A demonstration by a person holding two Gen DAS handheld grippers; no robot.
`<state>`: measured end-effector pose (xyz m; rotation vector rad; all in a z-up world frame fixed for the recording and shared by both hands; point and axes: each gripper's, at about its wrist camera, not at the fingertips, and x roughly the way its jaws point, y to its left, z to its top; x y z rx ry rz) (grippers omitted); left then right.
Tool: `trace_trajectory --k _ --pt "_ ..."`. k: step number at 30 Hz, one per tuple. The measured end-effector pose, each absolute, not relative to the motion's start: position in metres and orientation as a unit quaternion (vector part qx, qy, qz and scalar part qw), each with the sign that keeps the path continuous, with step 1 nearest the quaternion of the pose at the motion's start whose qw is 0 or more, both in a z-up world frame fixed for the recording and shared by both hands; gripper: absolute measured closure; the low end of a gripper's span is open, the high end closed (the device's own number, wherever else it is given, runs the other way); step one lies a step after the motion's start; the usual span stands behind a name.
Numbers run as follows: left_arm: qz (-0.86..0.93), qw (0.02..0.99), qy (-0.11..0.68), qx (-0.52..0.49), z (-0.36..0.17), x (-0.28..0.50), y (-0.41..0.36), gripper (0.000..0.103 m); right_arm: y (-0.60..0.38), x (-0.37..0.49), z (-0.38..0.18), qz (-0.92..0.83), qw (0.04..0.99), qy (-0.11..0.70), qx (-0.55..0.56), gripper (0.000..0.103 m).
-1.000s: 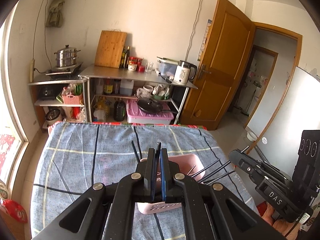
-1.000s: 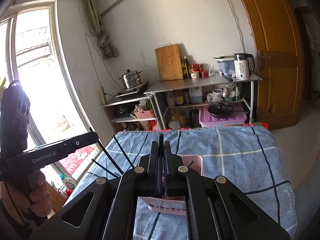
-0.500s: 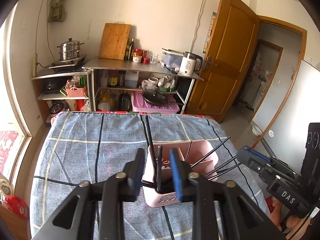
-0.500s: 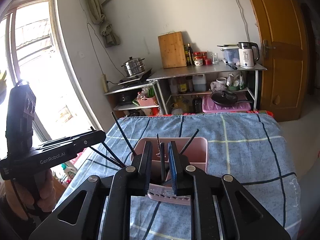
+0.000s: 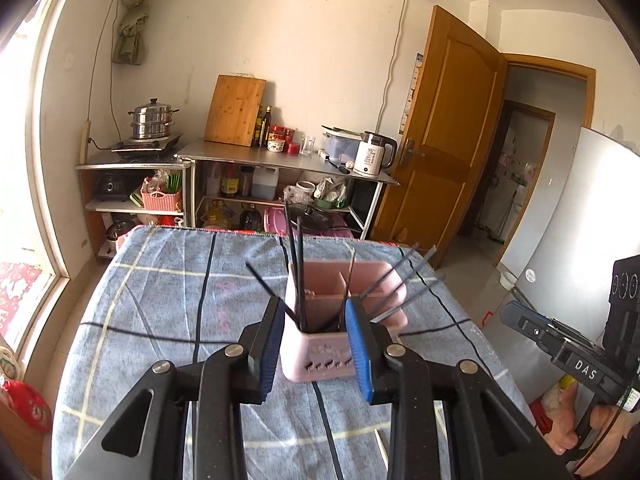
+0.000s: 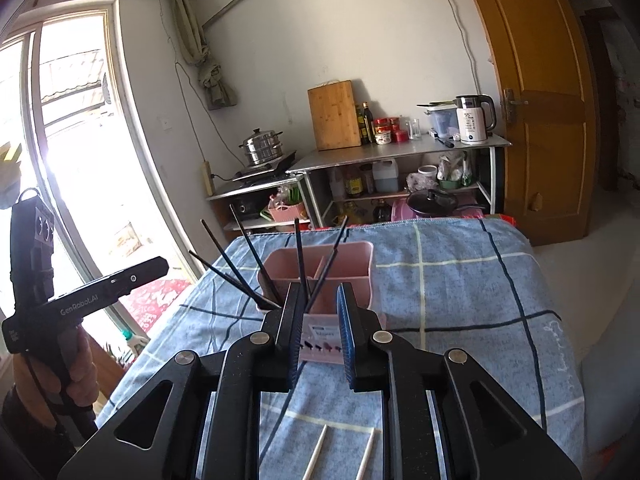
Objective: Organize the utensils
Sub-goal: 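Open both tools and move them down to the wooden chopsticks on the sheet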
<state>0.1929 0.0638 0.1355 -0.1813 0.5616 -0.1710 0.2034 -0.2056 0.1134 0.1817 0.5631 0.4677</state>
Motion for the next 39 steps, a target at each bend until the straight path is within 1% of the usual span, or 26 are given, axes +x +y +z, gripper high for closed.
trace_trajectory --k 11,20,39 --pt "-0.101 0.936 0.325 -0.089 0.067 0.128 0.033 0.072 -0.224 0.148 0.061 0.220 0.916 0.321 0.097 0.085" --pt "-0.116 0.927 0.348 -0.082 0.040 0.096 0.017 0.072 -0.231 0.121 0.033 0.210 0.909 0.349 0.091 0.085" --pt "-0.116 0.905 0.403 -0.071 -0.005 0.119 -0.007 0.072 -0.230 0.132 -0.007 0.196 0.894 0.395 0.081 0.085"
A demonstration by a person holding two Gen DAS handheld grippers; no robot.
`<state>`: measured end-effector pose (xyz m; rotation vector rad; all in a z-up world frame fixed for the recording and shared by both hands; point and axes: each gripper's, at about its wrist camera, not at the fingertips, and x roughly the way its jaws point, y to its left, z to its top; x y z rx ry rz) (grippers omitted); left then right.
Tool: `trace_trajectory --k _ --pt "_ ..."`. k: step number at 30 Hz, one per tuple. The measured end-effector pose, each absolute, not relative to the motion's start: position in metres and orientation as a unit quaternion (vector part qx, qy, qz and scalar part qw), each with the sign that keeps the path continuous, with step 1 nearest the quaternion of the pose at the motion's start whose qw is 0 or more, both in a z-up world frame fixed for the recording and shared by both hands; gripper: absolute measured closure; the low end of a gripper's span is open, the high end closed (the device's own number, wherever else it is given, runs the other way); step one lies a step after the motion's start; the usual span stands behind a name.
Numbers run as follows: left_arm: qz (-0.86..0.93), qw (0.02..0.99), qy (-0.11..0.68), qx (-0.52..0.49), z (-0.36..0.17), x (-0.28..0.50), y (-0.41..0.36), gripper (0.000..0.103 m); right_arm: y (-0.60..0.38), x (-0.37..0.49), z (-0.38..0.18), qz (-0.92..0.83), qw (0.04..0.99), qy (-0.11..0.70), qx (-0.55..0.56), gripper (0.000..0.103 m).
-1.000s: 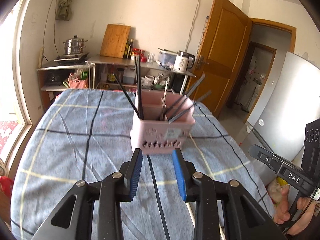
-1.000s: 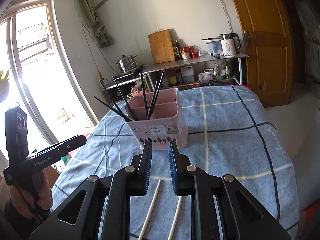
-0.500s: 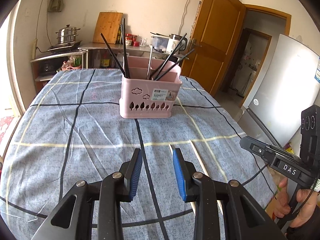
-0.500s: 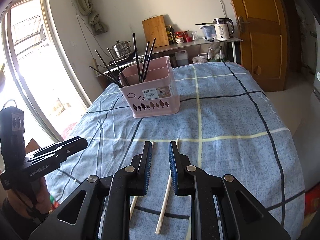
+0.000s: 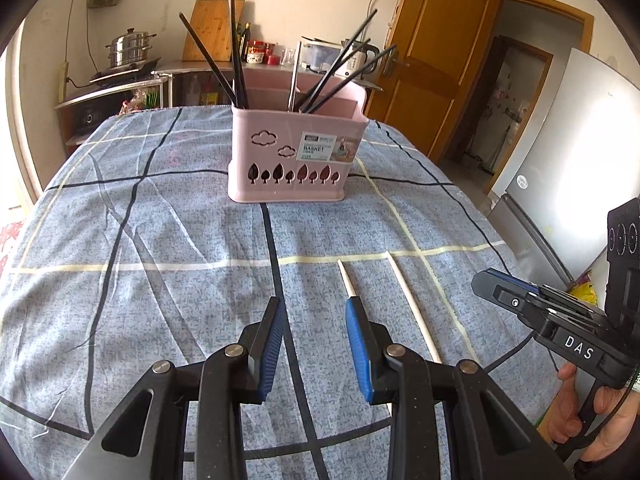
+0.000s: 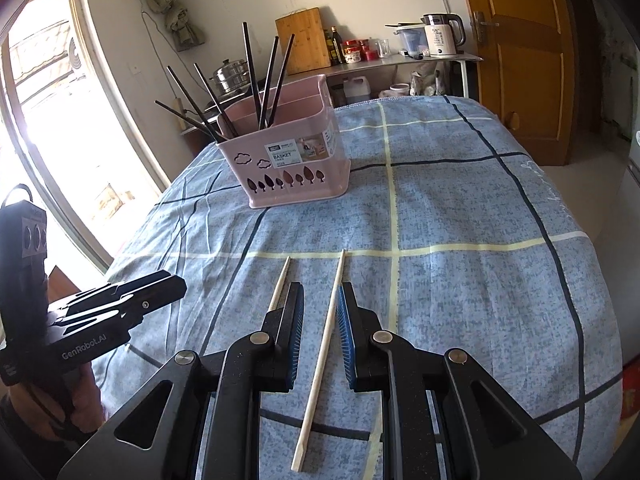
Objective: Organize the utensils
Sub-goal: 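Open both tools and move them down to the wooden chopsticks on the sheet, then close the right tool on a wooden chopstick while the left tool grasps another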
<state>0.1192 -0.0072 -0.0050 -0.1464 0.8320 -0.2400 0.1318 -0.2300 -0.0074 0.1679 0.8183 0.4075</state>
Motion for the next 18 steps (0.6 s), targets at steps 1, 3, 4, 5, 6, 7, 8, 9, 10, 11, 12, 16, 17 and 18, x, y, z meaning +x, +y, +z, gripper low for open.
trace_trajectory --k 1,3,4,5,6,7,8,9,10,11,12,16,17,18 --pt "-0.117 0.904 0.405 -0.071 -0.007 0.121 -0.009 0.072 -0.230 0.134 -0.010 0.197 0.892 0.398 0.082 0.085" --pt "-0.121 0.899 0.414 -0.071 -0.013 0.128 -0.013 0.072 -0.230 0.136 -0.014 0.196 0.890 0.404 0.081 0.085" --pt "-0.122 0.897 0.418 -0.072 -0.016 0.131 -0.015 0.072 -0.230 0.138 -0.017 0.195 0.888 0.408 0.081 0.085" --pt "-0.124 0.895 0.423 -0.072 -0.020 0.135 -0.017 0.072 -0.230 0.140 -0.019 0.194 0.887 0.411 0.080 0.085" --pt "-0.125 0.893 0.427 -0.072 -0.023 0.139 -0.019 0.072 -0.230 0.142 -0.020 0.194 0.886 0.413 0.080 0.085" --pt "-0.125 0.890 0.432 -0.072 -0.026 0.143 -0.021 0.072 -0.230 0.144 -0.022 0.193 0.885 0.416 0.079 0.085" --pt "-0.127 0.887 0.437 -0.074 -0.030 0.147 -0.023 0.072 -0.230 0.145 -0.024 0.192 0.884 0.418 0.079 0.085" --pt "-0.130 0.885 0.441 -0.075 -0.033 0.152 -0.025 0.072 -0.229 0.148 -0.025 0.191 0.884 0.420 0.079 0.085" --pt "-0.131 0.883 0.445 -0.076 -0.036 0.156 -0.027 0.072 -0.229 0.150 -0.026 0.191 0.883 0.422 0.079 0.085" --pt "-0.131 0.880 0.450 -0.075 -0.040 0.161 -0.030 0.072 -0.229 0.152 -0.027 0.191 0.882 0.423 0.079 0.085" --pt "-0.131 0.878 0.455 -0.074 -0.044 0.166 -0.032 0.072 -0.229 0.154 -0.029 0.191 0.881 0.425 0.079 0.085" --pt "-0.132 0.869 0.470 -0.077 -0.055 0.181 -0.040 0.072 -0.229 0.161 -0.034 0.190 0.878 0.432 0.078 0.085" --pt "-0.134 0.868 0.471 -0.078 -0.057 0.183 -0.042 0.072 -0.229 0.163 -0.035 0.190 0.878 0.433 0.078 0.085" --pt "-0.135 0.869 0.470 -0.078 -0.057 0.185 -0.044 0.072 -0.229 0.165 -0.036 0.190 0.877 0.435 0.078 0.085"
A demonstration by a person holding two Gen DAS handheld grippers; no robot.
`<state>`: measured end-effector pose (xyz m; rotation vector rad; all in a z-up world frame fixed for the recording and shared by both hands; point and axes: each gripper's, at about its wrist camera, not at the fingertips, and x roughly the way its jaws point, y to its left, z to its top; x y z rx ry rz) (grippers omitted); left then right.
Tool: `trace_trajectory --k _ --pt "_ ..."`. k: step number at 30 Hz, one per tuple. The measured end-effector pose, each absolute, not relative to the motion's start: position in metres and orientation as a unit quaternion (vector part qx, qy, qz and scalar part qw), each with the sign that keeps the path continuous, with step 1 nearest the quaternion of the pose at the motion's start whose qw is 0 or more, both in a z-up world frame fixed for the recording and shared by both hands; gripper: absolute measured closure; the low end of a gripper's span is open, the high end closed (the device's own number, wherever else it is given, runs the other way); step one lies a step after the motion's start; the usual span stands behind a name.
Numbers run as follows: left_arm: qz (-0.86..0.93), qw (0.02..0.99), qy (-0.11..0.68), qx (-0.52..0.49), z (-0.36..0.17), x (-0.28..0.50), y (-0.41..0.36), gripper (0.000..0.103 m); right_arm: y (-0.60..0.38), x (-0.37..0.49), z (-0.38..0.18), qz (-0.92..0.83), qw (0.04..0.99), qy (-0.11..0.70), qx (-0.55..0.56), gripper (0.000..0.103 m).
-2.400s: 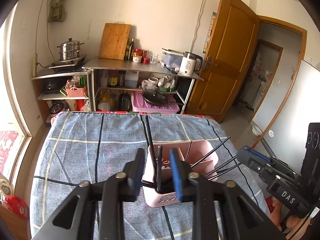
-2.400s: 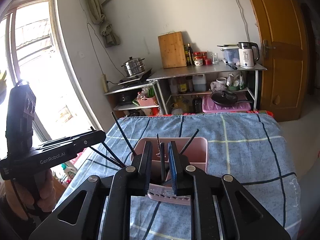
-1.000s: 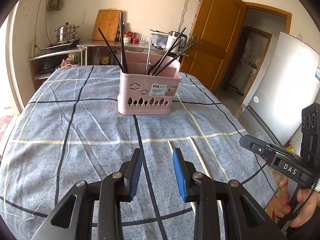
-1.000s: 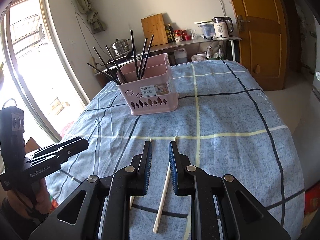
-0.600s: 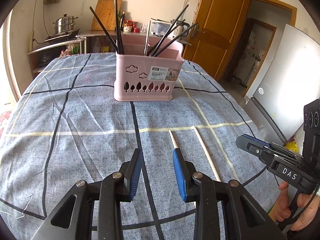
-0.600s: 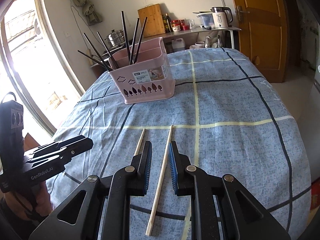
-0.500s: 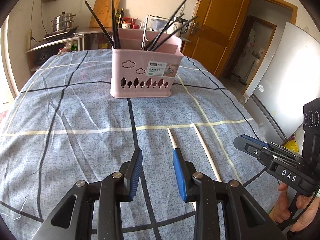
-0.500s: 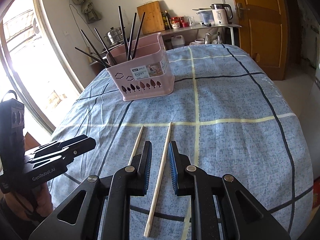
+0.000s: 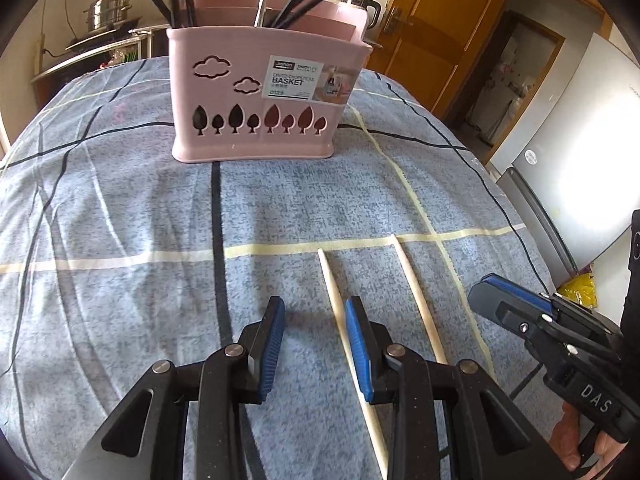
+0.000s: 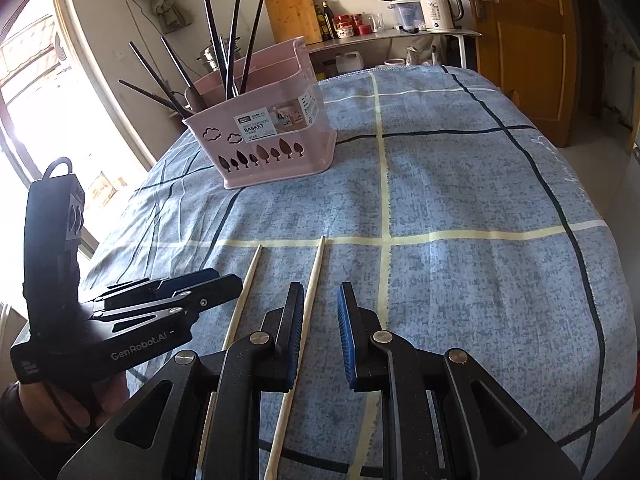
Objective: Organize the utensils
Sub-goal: 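Close the right tool on a wooden chopstick while the left tool grasps another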
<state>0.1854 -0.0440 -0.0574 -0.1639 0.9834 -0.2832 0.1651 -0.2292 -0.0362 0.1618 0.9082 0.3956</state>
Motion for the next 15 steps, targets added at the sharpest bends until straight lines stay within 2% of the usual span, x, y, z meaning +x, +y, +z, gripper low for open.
trace_trajectory --k 4,5,7,8,15 --pt "-0.135 0.872 0.466 -0.065 -0.057 0.192 -0.052 0.074 -0.229 0.171 -0.040 0.189 0.874 0.440 0.078 0.085" --pt "-0.132 0.873 0.465 -0.057 -0.058 0.193 -0.055 0.077 -0.228 0.173 -0.040 0.189 0.874 0.441 0.077 0.085" --pt "-0.129 0.876 0.463 -0.038 -0.059 0.194 -0.062 0.094 -0.227 0.175 -0.041 0.189 0.873 0.443 0.076 0.085" --pt "-0.129 0.876 0.464 -0.035 -0.059 0.195 -0.063 0.096 -0.226 0.176 -0.041 0.189 0.873 0.444 0.075 0.085" --pt "-0.114 0.877 0.466 -0.038 -0.057 0.197 -0.043 0.097 -0.210 0.190 -0.042 0.195 0.868 0.453 0.053 0.085"
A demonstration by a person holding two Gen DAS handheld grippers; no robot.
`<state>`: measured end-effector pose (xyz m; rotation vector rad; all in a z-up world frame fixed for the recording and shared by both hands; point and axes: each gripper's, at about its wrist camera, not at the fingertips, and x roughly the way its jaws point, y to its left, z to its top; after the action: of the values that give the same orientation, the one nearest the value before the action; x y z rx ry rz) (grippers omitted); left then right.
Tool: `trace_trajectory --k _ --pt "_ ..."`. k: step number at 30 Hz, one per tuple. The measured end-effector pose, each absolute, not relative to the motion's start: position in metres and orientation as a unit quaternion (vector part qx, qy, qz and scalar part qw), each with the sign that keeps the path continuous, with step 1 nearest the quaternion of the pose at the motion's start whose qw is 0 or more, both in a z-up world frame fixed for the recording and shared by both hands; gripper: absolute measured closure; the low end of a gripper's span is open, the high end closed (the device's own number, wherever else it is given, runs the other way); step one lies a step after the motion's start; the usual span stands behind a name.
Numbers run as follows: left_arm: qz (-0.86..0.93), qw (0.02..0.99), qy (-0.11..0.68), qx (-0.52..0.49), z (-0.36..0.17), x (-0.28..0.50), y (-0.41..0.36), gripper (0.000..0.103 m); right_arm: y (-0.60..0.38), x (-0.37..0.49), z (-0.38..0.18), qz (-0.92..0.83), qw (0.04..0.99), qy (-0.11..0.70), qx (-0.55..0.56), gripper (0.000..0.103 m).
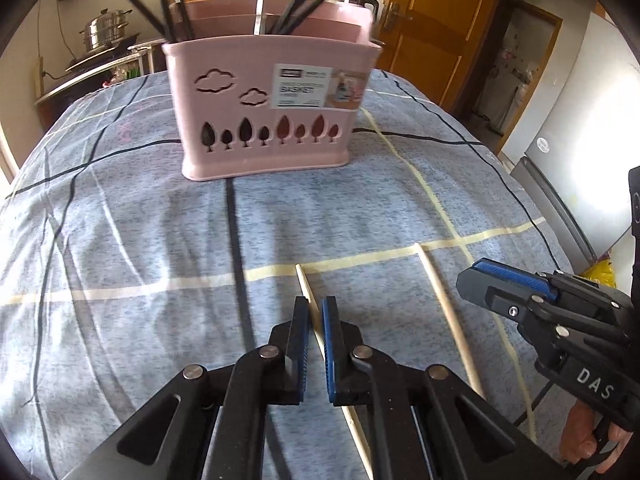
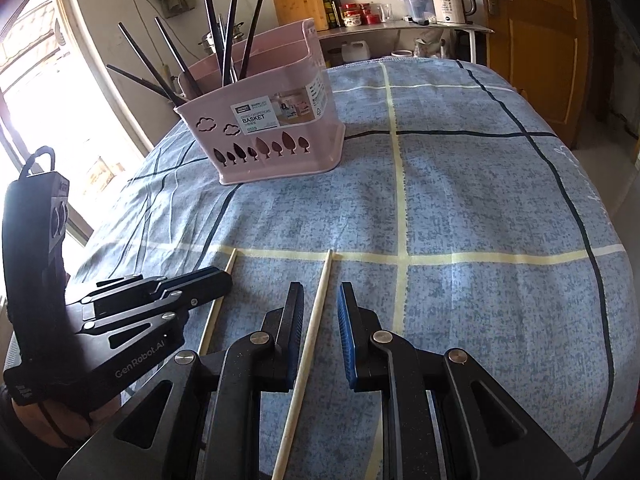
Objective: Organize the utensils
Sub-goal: 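Close the right tool on a wooden chopstick while the left tool grasps another, then lift the wooden chopsticks with both tools and carry them over the pink basket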
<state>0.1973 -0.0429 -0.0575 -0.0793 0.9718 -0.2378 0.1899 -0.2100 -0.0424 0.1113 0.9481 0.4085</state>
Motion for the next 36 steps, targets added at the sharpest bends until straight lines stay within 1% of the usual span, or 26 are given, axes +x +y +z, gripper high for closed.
trace_trajectory --k 4,7,14,20,26,30,36 --pt "-0.101 0.878 0.467 -0.043 -0.054 0.199 -0.026 0.097 -0.199 0.204 -0.048 0.193 0.863 0.466 0.034 0.085" --pt "-0.101 0.867 0.484 -0.059 -0.057 0.203 -0.019 0.097 -0.192 0.215 -0.056 0.188 0.854 0.485 0.017 0.085" --pt "-0.103 0.859 0.498 -0.061 -0.057 0.214 -0.020 0.096 -0.186 0.222 -0.061 0.179 0.849 0.498 0.002 0.086" --pt "-0.100 0.854 0.509 -0.044 -0.056 0.231 -0.027 0.096 -0.180 0.226 -0.060 0.170 0.848 0.501 -0.021 0.095" --pt "-0.099 0.852 0.514 -0.012 -0.053 0.236 -0.038 0.096 -0.181 0.229 -0.059 0.177 0.845 0.505 -0.005 0.098" --pt "-0.101 0.855 0.509 -0.023 -0.044 0.240 -0.035 0.098 -0.183 0.228 -0.047 0.185 0.851 0.491 0.010 0.098" --pt "-0.109 0.879 0.463 -0.037 -0.001 0.239 -0.019 0.098 -0.191 0.227 -0.010 0.195 0.869 0.454 0.030 0.098"
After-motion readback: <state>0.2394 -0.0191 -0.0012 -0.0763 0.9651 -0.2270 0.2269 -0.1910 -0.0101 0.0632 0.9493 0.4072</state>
